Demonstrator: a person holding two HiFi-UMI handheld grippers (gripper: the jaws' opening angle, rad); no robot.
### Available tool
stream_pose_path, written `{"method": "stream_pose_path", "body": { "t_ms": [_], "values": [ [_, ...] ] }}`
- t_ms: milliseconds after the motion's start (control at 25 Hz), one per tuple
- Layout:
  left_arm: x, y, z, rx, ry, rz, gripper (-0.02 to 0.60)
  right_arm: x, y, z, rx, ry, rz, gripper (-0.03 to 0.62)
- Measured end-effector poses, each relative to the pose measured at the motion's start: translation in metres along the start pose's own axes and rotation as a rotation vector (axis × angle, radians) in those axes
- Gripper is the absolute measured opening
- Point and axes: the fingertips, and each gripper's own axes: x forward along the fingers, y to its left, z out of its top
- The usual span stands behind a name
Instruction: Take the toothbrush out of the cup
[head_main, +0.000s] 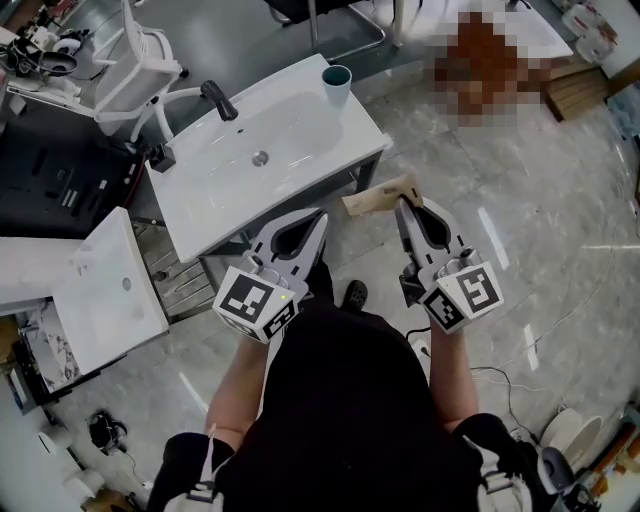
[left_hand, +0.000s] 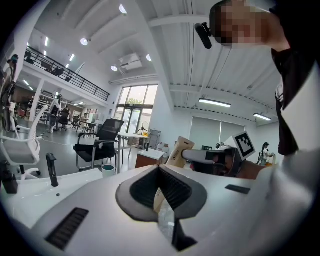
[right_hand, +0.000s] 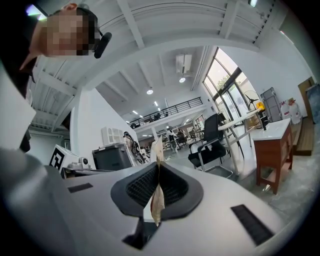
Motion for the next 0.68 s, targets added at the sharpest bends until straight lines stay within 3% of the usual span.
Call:
{"method": "stream_pose_path", "body": {
  "t_ms": [680],
  "values": [
    [-0.008,-0.011,0.008,0.017,-0.036,-0.002,0.014,-0.015,0.015,0.016,-0.016,-0.035,0.016,0.032]
  ]
}}
